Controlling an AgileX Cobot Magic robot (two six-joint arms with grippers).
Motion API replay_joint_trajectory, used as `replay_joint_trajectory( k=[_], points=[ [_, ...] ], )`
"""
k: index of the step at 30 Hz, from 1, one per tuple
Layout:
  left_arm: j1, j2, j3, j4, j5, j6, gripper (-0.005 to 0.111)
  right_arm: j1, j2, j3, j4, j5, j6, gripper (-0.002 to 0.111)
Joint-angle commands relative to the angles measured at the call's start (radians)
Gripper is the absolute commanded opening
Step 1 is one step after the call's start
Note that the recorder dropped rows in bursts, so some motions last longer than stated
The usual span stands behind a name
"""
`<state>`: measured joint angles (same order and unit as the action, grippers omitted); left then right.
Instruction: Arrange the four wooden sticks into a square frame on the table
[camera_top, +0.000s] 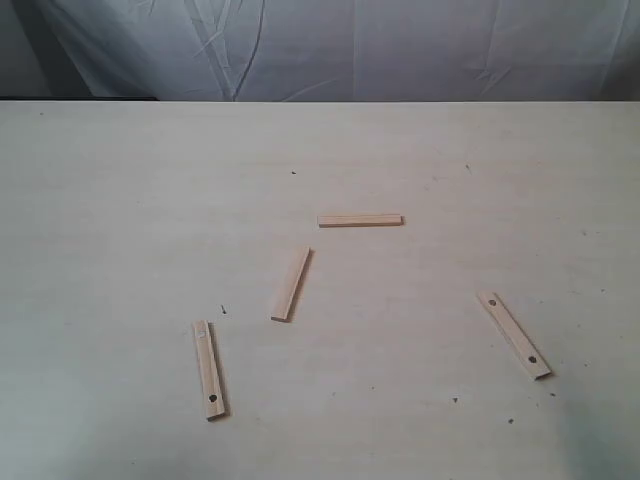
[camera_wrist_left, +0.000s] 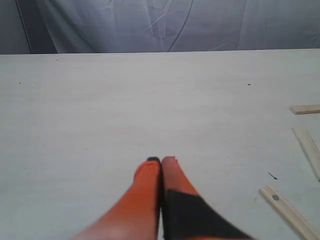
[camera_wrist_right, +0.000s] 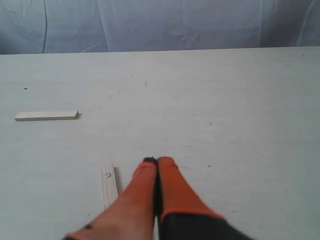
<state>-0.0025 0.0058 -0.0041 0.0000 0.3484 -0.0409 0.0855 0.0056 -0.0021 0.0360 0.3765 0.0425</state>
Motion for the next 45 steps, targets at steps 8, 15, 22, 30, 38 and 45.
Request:
replay_joint_trajectory(
  k=[8,15,22,30,38,45],
  points=[
    [-0.007,-0.006,0.004,-0.008,-0.014,0.000,0.000,-0.005,-0.006,0.002,0.001,-0.014,-0.005,0.000],
    [-0.007,-0.006,0.004,-0.008,-0.014,0.000,0.000,-0.005,-0.006,0.002,0.001,-0.014,-0.005,0.000],
    [-0.007,-0.006,0.004,-0.008,-0.014,0.000,0.000,-0.005,-0.006,0.002,-0.013,-0.062,-0.005,0.000],
    [-0.007,-0.006,0.004,-0.008,-0.014,0.000,0.000,-0.005,-0.006,0.002,-0.008,-0.393,-0.005,0.000],
    [-0.007,-0.006,0.004,-0.008,-0.014,0.000,0.000,-0.005,-0.006,0.002,-0.008,-0.601,-0.005,0.000],
    [-0.007,-0.006,0.004,-0.008,-0.014,0.000,0.000,-0.005,-0.006,0.002,-0.008,-0.617,-0.005,0.000]
  ],
)
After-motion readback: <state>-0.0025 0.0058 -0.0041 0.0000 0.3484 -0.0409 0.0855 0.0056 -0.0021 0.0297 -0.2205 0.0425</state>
